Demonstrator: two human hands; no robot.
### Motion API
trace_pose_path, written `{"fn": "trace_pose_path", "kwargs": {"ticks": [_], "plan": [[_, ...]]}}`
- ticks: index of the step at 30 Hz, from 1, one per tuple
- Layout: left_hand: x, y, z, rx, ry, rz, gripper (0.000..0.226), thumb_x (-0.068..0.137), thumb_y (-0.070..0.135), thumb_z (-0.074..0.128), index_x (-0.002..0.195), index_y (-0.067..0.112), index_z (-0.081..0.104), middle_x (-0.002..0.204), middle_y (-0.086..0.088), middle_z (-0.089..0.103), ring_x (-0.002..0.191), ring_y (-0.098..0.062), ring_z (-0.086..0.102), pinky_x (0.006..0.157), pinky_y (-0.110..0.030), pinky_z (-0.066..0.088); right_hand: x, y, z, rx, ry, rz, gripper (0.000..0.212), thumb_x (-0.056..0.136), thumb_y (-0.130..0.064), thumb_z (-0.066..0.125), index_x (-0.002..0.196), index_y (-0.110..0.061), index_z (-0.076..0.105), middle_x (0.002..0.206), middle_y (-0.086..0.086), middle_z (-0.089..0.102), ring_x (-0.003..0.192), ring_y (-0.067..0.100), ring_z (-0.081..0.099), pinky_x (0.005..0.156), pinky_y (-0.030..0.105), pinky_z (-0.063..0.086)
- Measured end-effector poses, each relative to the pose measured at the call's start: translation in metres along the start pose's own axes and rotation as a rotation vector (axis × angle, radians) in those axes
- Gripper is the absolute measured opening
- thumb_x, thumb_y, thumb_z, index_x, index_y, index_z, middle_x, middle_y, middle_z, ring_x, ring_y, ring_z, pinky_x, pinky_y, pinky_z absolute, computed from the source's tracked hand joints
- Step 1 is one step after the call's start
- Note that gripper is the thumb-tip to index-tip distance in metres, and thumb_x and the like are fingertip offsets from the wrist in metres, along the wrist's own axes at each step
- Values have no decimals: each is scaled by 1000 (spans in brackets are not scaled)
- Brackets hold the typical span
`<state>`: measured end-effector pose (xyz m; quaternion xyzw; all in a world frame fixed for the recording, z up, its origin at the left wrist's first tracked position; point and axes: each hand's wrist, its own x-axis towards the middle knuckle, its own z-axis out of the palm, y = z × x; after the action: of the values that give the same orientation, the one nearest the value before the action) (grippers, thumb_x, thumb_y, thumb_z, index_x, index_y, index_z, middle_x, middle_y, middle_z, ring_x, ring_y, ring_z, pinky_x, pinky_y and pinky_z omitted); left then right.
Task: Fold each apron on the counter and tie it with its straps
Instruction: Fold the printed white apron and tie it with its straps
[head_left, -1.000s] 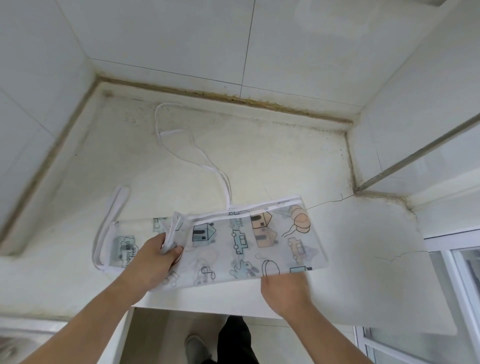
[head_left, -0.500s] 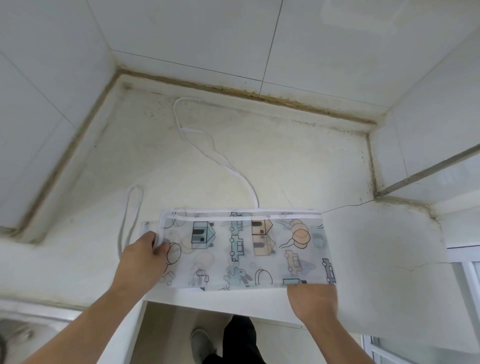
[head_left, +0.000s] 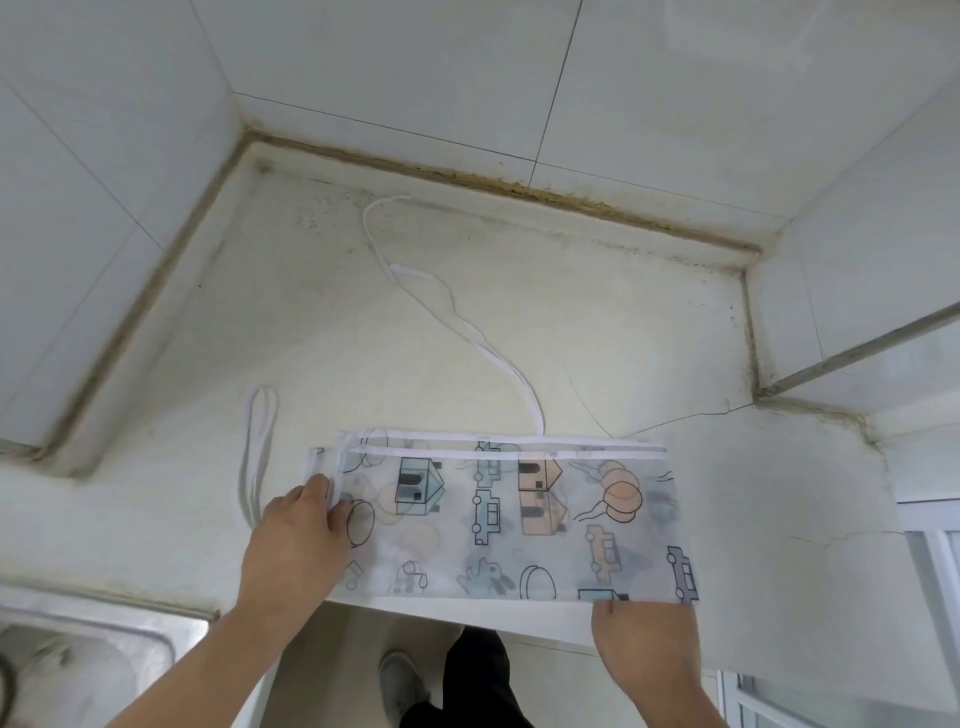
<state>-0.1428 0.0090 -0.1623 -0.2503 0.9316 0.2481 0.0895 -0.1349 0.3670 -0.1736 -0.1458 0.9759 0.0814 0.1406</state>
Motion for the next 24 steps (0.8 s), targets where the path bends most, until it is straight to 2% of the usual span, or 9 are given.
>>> {"fn": "trace_pose_path", "kwargs": {"ticks": [2, 4, 6, 8, 10, 13, 16, 20, 24], "plan": [[0, -2, 0, -18, 3, -9, 36, 101, 24, 61, 75, 19, 37, 67, -1, 50, 65, -26, 49, 53, -36, 38, -14, -4, 4, 47, 18, -53, 13, 66, -13, 59, 61, -11, 71, 55, 9, 63, 47, 29, 59, 52, 36, 53], [1, -5, 0, -27, 12, -19, 36, 100, 22, 62, 75, 18, 38, 69, -1, 49, 62, -22, 48, 50, -33, 33, -29, -12, 6, 221, 126, -201, 34, 79, -18, 49, 95, -15, 78, 95, -1, 75, 81, 18, 70, 76, 32, 58], [1, -8, 2, -48, 24, -28, 35, 100, 18, 63, 75, 16, 39, 72, -1, 48, 61, -19, 47, 49, -32, 31, -40, -17, -4, 365, 226, -367, 32, 77, -12, 49, 94, -22, 75, 102, -12, 70, 81, 8, 67, 70, 25, 58], [1, -11, 2, -73, 27, -37, 31, 99, 15, 64, 78, 14, 42, 77, -1, 48, 63, -20, 48, 50, -31, 31, -32, -19, -21, 489, 337, -293, 23, 77, -11, 53, 86, -24, 70, 93, -12, 65, 69, 12, 64, 56, 25, 55], [2, -11, 0, -94, 50, -60, 23, 96, 12, 70, 90, 9, 48, 89, -4, 51, 72, -28, 54, 58, -34, 39, -7, -15, -29, 574, 376, -58, 31, 86, -12, 51, 109, -20, 70, 113, -7, 68, 94, 17, 68, 75, 31, 59], [-4, -10, 1, 15, 176, 43, 48, 82, -2, 76, 123, -3, 51, 120, -21, 50, 106, -47, 55, 84, -53, 51, 36, -6, -19, 451, 217, 172, 61, 100, -27, 36, 161, -22, 34, 168, -4, 30, 155, 19, 28, 124, 42, 30], [-15, 17, 9, 53, 134, 390, 65, 82, -10, 66, 143, 6, 49, 147, -16, 43, 136, -41, 46, 110, -55, 47, 53, -10, 8, 347, 55, 225, 68, 102, -40, 15, 168, -27, 5, 174, -7, -5, 162, 22, 1, 130, 47, 16], [-24, 41, 54, 199, -168, 441, 63, 108, 41, 32, 166, 35, 10, 175, -1, -1, 161, -31, -8, 125, -67, 4, 59, -23, 2, 359, 12, 249, 72, 98, -36, 19, 168, -21, 7, 176, 1, 0, 161, 25, -4, 131, 48, 11], [-27, 29, 82, 449, -159, 433, 68, 107, 58, 13, 167, 30, -3, 176, -7, -8, 160, -38, -11, 118, -79, 7, 59, -18, 2, 344, 100, 64, 65, 106, -37, 23, 167, -33, 2, 175, -7, -4, 161, 17, -5, 131, 47, 7]]}}
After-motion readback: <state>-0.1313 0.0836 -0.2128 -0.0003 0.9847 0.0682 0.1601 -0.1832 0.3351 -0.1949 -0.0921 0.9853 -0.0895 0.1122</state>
